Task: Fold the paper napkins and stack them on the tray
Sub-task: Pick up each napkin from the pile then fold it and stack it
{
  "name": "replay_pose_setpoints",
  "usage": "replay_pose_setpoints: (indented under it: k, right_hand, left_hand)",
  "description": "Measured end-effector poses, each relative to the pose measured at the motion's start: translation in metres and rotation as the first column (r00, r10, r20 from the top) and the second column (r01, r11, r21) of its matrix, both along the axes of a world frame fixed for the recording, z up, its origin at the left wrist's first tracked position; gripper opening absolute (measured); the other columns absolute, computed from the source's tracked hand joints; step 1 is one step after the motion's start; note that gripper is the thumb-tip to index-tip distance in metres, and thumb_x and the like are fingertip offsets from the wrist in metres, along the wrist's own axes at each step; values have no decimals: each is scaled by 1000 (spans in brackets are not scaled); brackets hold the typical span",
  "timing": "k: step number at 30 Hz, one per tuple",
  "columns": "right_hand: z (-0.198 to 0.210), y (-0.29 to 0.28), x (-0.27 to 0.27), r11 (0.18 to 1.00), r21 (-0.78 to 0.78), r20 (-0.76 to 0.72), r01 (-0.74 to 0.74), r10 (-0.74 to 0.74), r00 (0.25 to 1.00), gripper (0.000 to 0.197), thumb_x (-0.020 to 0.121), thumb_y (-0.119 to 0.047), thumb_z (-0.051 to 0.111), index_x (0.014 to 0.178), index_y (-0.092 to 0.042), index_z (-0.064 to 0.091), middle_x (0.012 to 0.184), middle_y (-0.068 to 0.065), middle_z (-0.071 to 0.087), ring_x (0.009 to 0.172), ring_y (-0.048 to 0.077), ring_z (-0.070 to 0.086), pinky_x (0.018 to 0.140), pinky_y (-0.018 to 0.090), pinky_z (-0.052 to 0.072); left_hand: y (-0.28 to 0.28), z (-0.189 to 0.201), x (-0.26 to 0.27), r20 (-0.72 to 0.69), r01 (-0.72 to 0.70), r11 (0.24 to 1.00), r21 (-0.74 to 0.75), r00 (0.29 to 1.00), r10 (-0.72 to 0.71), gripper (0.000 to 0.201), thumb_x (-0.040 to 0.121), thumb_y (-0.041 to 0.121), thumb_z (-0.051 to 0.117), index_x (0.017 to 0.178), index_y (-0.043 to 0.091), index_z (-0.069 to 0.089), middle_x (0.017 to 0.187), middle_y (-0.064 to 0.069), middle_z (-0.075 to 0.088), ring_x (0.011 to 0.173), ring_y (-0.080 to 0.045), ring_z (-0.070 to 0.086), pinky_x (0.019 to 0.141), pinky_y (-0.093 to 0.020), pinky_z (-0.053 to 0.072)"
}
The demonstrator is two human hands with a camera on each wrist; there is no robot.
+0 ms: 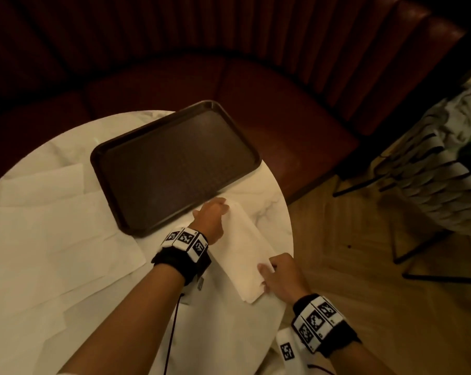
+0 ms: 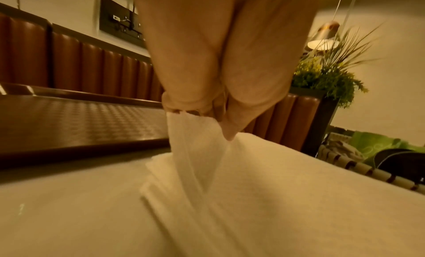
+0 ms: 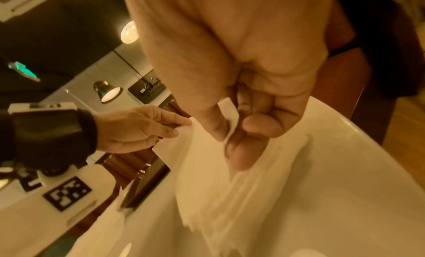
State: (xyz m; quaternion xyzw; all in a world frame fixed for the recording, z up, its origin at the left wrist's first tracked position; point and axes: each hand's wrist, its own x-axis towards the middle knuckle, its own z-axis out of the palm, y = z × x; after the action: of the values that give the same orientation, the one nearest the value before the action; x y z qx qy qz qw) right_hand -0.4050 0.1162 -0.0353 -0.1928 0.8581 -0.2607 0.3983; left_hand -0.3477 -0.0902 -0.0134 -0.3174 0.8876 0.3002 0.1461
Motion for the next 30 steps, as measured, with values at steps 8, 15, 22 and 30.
replay_pose_setpoints:
  k: [8, 15, 22, 30]
  right_hand:
    - [-4, -1, 0, 983, 65, -120, 173, -164, 979, 43, 80, -37, 69, 58, -16, 39, 58, -1, 44, 55, 13, 42, 53, 26, 35]
    - [43, -13, 10, 982, 28, -190, 185, -176, 966, 64, 68, -37, 80, 117, -28, 40, 113, 2, 37, 104, 25, 45, 91, 46, 47]
    - [100, -103, 81, 960, -165, -541, -226, 104, 835, 45, 72, -31, 77, 111, -22, 55, 114, 9, 47, 103, 28, 49, 90, 49, 46]
    - [15, -274, 229, 718, 9, -355, -696, 653, 669, 49, 87, -34, 59, 128, -9, 47, 122, 16, 55, 117, 31, 49, 94, 33, 39]
  left_hand:
    - [1, -20, 17, 182, 73, 997, -19, 981, -68, 67, 90, 8, 43, 142, 43, 20, 157, -1, 3, 142, -25, 5, 107, -60, 13]
    - [6, 15, 91, -130, -243, 967, 70, 959, 250, 51, 91, 38, 50, 138, 45, 31, 155, 2, 15, 143, -16, 14, 109, -47, 14]
    - [6, 28, 280, -32, -642, 703, 304, 731, 681, 41, 83, 31, 65, 123, 30, 56, 113, 7, 57, 97, -11, 57, 86, -21, 45]
    - [37, 3, 433, 39, -804, 497, 327, 536, 843, 26, 82, 24, 68, 99, 40, 57, 102, 6, 65, 84, -4, 58, 68, -5, 40]
